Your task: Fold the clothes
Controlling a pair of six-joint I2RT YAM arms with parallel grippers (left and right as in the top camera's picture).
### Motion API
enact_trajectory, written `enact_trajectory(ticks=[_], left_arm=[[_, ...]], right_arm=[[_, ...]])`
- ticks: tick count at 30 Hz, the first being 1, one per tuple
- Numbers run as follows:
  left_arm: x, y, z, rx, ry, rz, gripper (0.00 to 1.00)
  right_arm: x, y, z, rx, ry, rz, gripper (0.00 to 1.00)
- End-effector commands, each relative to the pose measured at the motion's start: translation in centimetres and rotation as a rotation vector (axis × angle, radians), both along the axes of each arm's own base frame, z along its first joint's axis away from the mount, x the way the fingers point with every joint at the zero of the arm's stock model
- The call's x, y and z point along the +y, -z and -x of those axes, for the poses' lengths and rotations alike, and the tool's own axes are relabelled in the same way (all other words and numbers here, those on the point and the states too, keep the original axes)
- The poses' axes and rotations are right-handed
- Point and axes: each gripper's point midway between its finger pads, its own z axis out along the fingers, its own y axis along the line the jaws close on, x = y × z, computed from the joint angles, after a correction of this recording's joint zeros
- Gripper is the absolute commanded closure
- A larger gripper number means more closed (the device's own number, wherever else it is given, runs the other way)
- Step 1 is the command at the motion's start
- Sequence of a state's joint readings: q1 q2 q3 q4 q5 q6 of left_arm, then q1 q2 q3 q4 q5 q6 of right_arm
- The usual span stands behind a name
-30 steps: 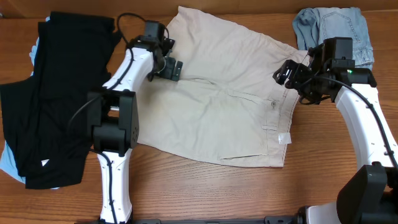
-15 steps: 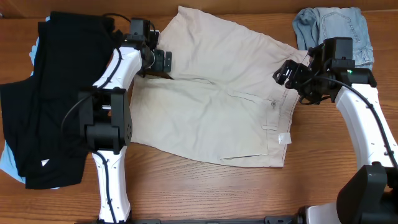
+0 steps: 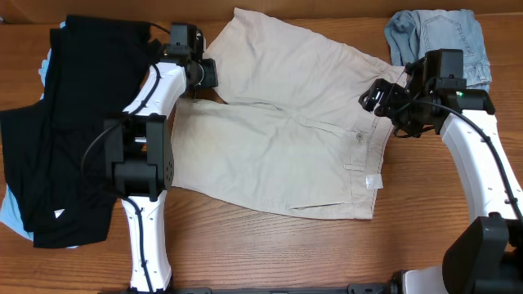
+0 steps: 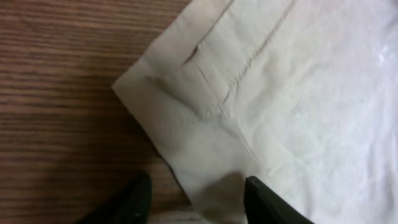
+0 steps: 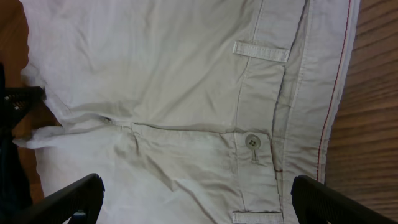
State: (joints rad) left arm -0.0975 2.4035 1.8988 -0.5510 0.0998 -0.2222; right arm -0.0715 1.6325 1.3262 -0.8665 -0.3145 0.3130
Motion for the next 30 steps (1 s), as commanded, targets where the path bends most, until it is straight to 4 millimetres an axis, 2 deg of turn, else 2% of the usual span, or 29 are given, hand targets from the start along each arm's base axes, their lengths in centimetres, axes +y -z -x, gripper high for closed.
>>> enact_trajectory(ticks=[1,7,10,14,19,27,30], left_arm=[[0.2,2.6,0.1,0.027,-0.033,-0.022,0.50],[-0.2,6.0,0.6,0.070,-0.044,-0.017,0.48],[-0.1,7.3,1.2,0.101,-0.044,-0.021,0.65],[0.1,7.7,1.9,0.137,-0.046,-0.029,0.96],[1.9,8.3,3.7,0.215,-0.077,-0.068,0.96],[7.3,9.3,9.7,0.464,-0.159,-0.232,0.96],[9.1,9.2,11.3,0.527,-0.185,-0.264,0.96]], right_arm=[[-0.1,-0.2,-0.1,-0.007,-0.004,0.003,0.00],[0.0,-0.2,0.0,-0.004,-0.004,0.002,0.00],[-0.1,-0.2,0.0,-0.006,-0.004,0.003,0.00],[-0.1,-0.2,-0.1,-0.009,-0.004,0.003,0.00],[-0.1,-0.3,-0.2,-0.014,-0.004,0.003,0.00],[0.0,-0.1,0.1,0.000,-0.004,0.002,0.00],[0.0,0.0,0.2,0.007,-0.004,0.001,0.00]])
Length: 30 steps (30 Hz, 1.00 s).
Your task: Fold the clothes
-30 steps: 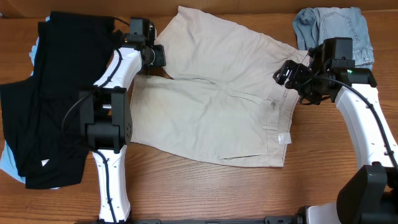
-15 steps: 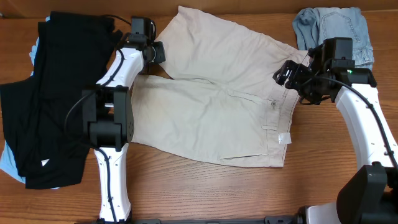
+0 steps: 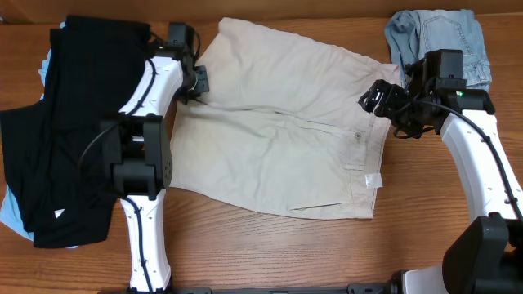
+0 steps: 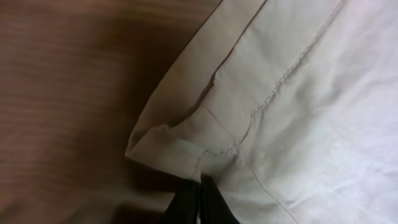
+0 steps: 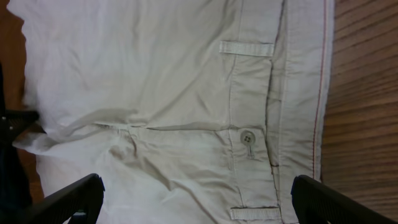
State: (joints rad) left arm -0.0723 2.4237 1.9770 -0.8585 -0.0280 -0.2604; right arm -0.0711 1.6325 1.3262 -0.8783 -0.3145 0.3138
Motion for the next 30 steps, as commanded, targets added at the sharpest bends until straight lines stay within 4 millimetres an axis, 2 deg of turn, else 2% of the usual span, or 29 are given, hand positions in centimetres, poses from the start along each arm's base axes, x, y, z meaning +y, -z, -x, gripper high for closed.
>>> enact_trajectory(ticks=[1,3,4,5,6,7,10,12,14,16,20,23,25,26,28,30], left_arm=[[5.6,7.8,7.1,0.306,-0.087,-0.133,0.96],[6.4,7.8,7.9,0.337,-0.103,-0.130,0.96],[6.9,7.8,8.3,0.355,-0.114,-0.126,0.84],[7.2,7.8,8.5,0.363,-0.119,-0.124,0.57],[7.4,7.7,8.7,0.371,-0.121,-0.122,0.23],[7.5,7.7,8.9,0.377,-0.117,-0.118,0.00],[7.2,7.2,9.1,0.399,-0.058,-0.105,0.00],[7.2,6.0,8.9,0.407,-0.046,-0.106,0.00],[7.3,3.9,8.1,0.392,-0.045,-0.105,0.00],[7.2,0.8,6.7,0.341,-0.047,-0.093,0.00],[6.3,-7.5,3.6,0.165,-0.038,-0.041,0.00],[5.6,-15.2,2.4,0.000,-0.030,-0.008,0.00],[5.2,-19.6,2.6,-0.086,-0.024,0.007,0.00],[4.8,-23.6,3.3,-0.164,-0.016,0.025,0.00],[4.2,-27.4,4.4,-0.239,-0.001,0.057,0.00],[3.3,-30.0,5.7,-0.287,0.020,0.100,0.00]], right_arm=[[-0.1,-0.1,0.1,-0.002,-0.004,0.003,0.00],[-0.1,0.0,0.2,0.008,-0.003,0.004,0.00],[-0.2,0.1,0.4,0.017,0.001,0.013,0.00],[-0.5,0.3,0.6,0.025,0.007,0.024,0.00],[-0.6,0.3,0.6,0.029,0.010,0.031,0.00],[-0.6,0.4,0.6,0.029,0.011,0.034,0.00],[-0.7,0.3,0.6,0.028,0.012,0.035,0.00],[-0.6,0.2,0.6,0.026,0.010,0.030,0.00],[-0.5,-0.4,0.8,0.016,0.017,0.028,0.00],[-0.5,-1.7,1.0,-0.011,0.016,0.029,0.00],[-0.4,-5.8,2.4,-0.078,0.017,0.035,0.00],[-0.3,-9.2,4.3,-0.138,0.019,0.038,0.00],[-0.2,-10.9,5.5,-0.173,0.020,0.040,0.00],[-0.1,-12.2,6.9,-0.201,0.027,0.037,0.00],[0.0,-13.4,8.6,-0.213,0.048,0.024,0.00],[0.3,-14.1,10.1,-0.213,0.062,0.004,0.00]])
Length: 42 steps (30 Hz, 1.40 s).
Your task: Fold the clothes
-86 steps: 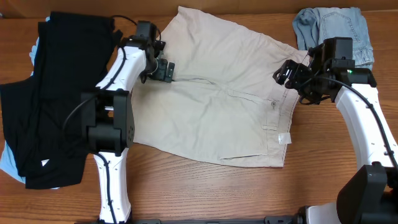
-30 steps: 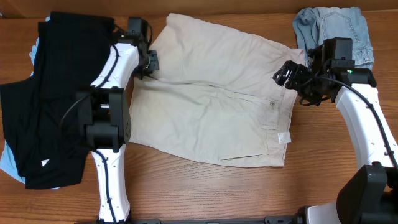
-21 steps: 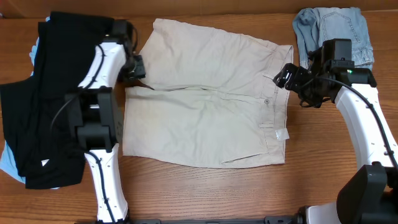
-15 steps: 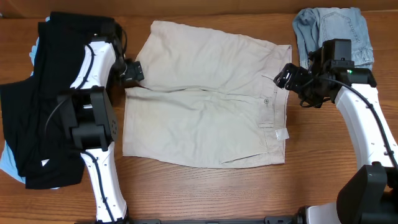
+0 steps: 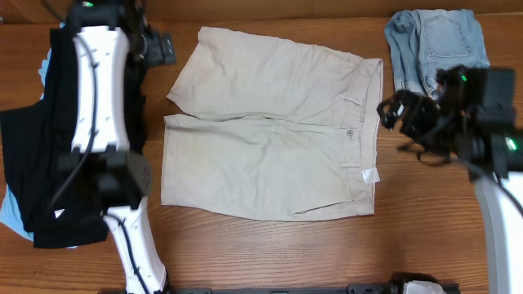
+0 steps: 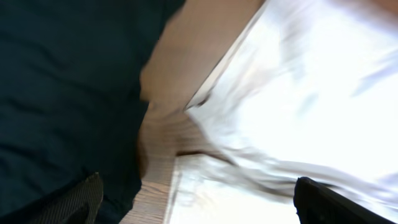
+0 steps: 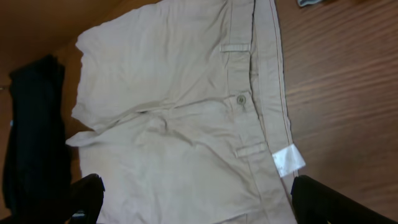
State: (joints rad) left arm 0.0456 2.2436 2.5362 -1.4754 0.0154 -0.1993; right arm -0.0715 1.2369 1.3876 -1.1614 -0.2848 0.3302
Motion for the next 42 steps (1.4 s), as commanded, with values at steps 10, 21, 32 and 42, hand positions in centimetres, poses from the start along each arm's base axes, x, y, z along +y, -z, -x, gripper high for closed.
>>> enact_trajectory(ticks=[10,21,32,42], left_arm=[[-3.9,-12.7,10.5,-0.145,0.106,0.151,0.05],[-6.3,-14.5,17.3,-0.148,0.144,0.211,0.00],[-2.1,-3.5,22.1,0.200,-0.335,0.093,0.00],[-1.9,8.7,22.9,0.342,-0.616,0.102,0.00]], right_arm=[[0.6,-1.5,7.6,0.115,0.131,-0.103,0.00],[0.5,-0.3,10.7,0.236,0.183,-0.104,0.00],[-3.1,7.9,12.4,0.444,0.446,0.049,0.00],[-0.1,14.2,11.6,0.463,0.367,0.050,0.00]])
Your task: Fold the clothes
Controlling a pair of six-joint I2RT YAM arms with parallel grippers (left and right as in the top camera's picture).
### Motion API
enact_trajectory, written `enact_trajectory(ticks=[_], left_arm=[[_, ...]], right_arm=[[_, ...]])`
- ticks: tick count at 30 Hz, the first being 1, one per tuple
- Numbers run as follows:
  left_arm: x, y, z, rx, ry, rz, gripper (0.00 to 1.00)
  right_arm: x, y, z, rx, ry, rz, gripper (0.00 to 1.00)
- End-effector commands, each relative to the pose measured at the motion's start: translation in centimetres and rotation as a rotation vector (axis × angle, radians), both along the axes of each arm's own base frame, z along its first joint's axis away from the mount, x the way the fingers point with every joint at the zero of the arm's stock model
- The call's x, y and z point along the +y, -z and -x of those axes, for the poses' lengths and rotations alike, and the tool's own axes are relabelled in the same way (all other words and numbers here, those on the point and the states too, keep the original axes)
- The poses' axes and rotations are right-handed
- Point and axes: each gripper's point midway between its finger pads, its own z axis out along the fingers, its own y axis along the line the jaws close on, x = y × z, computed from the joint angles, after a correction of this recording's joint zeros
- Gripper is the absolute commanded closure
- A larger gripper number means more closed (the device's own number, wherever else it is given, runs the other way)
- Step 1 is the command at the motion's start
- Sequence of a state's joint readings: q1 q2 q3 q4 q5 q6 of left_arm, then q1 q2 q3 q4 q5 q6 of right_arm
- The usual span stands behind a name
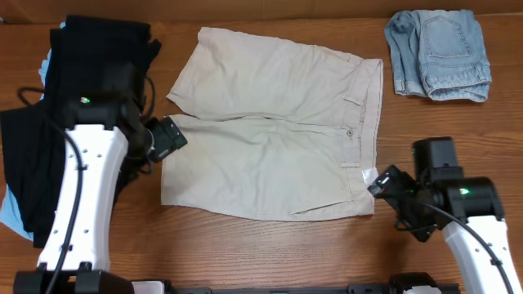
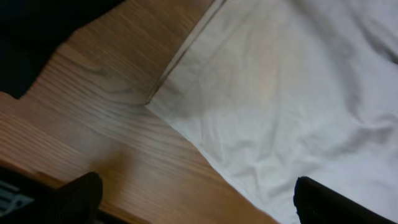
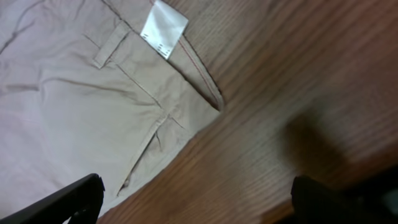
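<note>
Beige shorts (image 1: 270,122) lie spread flat mid-table, legs to the left, waistband to the right. My left gripper (image 1: 172,139) hovers open at the left hem of the near leg; in the left wrist view the shorts (image 2: 298,93) fill the right side, and the gripper (image 2: 199,208) holds nothing. My right gripper (image 1: 382,184) is open beside the near waistband corner, close to the white tag (image 1: 373,178). The right wrist view shows that tag (image 3: 163,26), the shorts (image 3: 74,93) and the empty gripper (image 3: 199,202) over bare wood.
A pile of black clothing (image 1: 49,147) covers the left side, with light blue cloth (image 1: 12,216) under it. Folded denim shorts (image 1: 441,53) sit at the back right. The wooden table (image 1: 270,245) shows along the front.
My left gripper has come from the back left, by the black pile, to the near leg's hem. My right gripper has come forward from mid-waistband to the near waistband corner. The shorts lie unchanged.
The shorts first lay skewed, with my left gripper open at the far leg's hem corner. Then it was shut on that corner, further left. After that the shorts lay straight and it was open and away. Now both grippers hang open at the near corners.
</note>
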State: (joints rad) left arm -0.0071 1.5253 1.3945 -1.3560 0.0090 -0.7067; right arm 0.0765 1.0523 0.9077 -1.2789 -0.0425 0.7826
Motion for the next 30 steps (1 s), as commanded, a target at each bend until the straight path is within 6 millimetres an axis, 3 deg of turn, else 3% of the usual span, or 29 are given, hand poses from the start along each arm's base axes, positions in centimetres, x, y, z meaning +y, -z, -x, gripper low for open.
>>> enact_trajectory(ticks=[1,8,12,22,30], left_arm=[[0.6,3.7,1.9,0.073,-0.201,-0.033,0.00],[0.6,9.7,5.4,0.171,-0.415,-0.046,0.00],[0.6,11.6,5.7,0.160,-0.421,-0.044,0.00],[1.6,13.8,4.8,0.073,-0.424,-0.083,0.00],[1.8,15.3,5.0,0.045,-0.426,-0.091,0.00]], right_arm=[[0.5,0.4,-0.5,-0.027,-0.009,0.010,0.00],[1.4,0.8,-1.4,-0.036,-0.054,0.010,0.00],[1.6,1.4,-1.6,-0.007,-0.058,0.010,0.00],[2.1,3.2,-1.9,0.073,-0.063,-0.005,0.00],[2.0,3.2,-2.7,0.043,-0.083,0.006,0.00]])
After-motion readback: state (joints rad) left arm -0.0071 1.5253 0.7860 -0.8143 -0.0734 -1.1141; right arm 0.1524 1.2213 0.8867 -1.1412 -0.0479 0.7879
